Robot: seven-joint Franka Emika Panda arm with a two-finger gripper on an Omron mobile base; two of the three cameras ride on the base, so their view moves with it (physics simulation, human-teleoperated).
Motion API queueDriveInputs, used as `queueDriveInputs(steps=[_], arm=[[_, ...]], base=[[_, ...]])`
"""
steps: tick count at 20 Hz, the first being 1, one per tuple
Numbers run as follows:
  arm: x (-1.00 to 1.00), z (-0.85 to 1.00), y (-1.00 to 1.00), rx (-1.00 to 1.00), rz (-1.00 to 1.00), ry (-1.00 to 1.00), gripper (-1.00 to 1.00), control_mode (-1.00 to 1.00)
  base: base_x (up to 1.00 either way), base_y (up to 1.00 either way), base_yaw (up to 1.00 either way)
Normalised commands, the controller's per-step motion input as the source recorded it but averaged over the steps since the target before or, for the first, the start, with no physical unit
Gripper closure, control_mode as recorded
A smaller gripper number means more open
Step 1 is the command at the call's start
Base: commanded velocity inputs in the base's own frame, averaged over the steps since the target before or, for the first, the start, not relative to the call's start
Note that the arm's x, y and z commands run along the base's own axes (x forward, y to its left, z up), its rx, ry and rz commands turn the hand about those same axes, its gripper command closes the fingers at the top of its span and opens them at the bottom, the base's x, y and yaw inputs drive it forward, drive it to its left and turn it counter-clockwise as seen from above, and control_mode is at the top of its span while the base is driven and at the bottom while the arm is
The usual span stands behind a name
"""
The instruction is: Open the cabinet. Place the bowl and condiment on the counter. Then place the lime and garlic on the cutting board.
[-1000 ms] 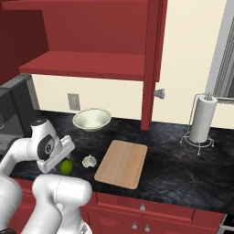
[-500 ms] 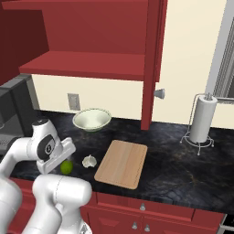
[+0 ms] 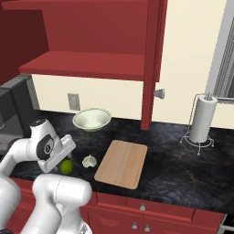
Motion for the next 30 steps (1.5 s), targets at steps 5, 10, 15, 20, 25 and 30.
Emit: queueDriveInputs(steps=[5,10,15,20,25,30], arm=[[-0.11,-0.52,-0.31,0.03,-0.13,-0.08,-1.00,-1.00],[-0.06,-0.58,-0.29,0.05,-0.15,-0.06,-1.00,-1.00],[-0.17,-0.59,-0.22,0.06,-0.16,-0.06,-1.00,-1.00],[-0.33,-0.53,-0.04,0.12,-0.12,-0.08,1.00,-1.00],[-0.10,-0.38,-0.06,0.10,-0.07,-0.02,1.00,-1.00],[-0.29,0.00,-0.05,0.00,-0.02,-0.11,1.00,-1.00]], base=[[0.00,0.00,0.00],[0.00,0.00,0.00],[0.00,0.00,0.00],[0.00,0.00,0.00],[0.00,0.00,0.00],[0.00,0.00,0.00]])
